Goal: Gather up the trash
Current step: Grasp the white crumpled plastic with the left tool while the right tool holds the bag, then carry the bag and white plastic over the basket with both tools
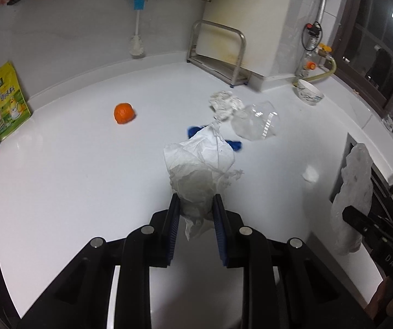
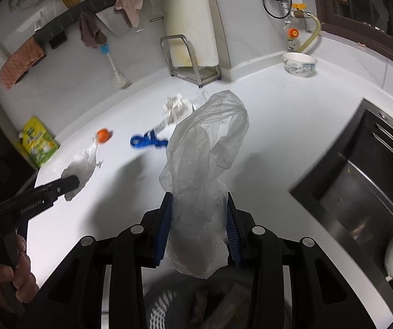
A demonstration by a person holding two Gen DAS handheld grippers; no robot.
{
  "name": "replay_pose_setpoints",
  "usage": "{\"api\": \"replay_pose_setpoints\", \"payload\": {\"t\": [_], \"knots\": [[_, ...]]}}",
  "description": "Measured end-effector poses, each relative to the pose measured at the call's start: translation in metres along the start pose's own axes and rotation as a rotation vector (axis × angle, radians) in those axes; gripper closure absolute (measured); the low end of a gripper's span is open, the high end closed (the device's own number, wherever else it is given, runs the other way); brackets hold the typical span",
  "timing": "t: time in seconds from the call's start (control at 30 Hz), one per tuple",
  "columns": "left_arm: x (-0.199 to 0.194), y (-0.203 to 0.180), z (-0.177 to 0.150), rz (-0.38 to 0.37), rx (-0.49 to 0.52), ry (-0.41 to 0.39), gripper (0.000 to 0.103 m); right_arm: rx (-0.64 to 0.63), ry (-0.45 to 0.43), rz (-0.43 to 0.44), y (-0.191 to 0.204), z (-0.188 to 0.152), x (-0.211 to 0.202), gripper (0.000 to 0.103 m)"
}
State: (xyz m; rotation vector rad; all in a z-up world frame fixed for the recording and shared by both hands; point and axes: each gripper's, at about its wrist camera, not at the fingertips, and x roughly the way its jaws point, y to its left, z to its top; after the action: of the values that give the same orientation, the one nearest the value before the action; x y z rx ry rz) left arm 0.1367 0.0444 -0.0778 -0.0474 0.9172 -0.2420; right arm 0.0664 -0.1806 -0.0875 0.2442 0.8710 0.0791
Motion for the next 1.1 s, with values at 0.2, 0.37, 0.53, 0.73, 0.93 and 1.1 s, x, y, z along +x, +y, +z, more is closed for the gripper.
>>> {"api": "replay_pose_setpoints", "payload": {"t": [0.2, 0.37, 0.53, 0.73, 0.93, 1.1], "knots": [[-0.033, -0.041, -0.047, -0.025, 0.028, 0.016, 0.079, -0.008, 0.037, 0.015, -0.020, -0.043, -0.042, 0.067], [-0.052, -0.067, -0.089, -0.030, 0.040, 0.038, 0.079, -0.002, 0.083, 0.044, -0.038, -0.080, -0.064, 0.067], [-0.058, -0.091, -0.129, -0.047, 0.063, 0.083, 0.078, -0.052, 0.148, 0.088, -0.044, -0.112, -0.067, 0.067], [-0.049, -0.105, -0.163, -0.027, 0.102, 0.151, 0.078, -0.058, 0.214, 0.134, -0.047, -0.138, -0.057, 0.067], [-0.027, -0.104, -0.187, -0.019, 0.120, 0.226, 0.078, -0.035, 0.278, 0.157, -0.052, -0.158, -0.037, 0.067], [-0.020, -0.100, -0.196, -0.014, 0.115, 0.254, 0.072, -0.021, 0.302, 0.147, -0.055, -0.167, -0.027, 0.065]]}}
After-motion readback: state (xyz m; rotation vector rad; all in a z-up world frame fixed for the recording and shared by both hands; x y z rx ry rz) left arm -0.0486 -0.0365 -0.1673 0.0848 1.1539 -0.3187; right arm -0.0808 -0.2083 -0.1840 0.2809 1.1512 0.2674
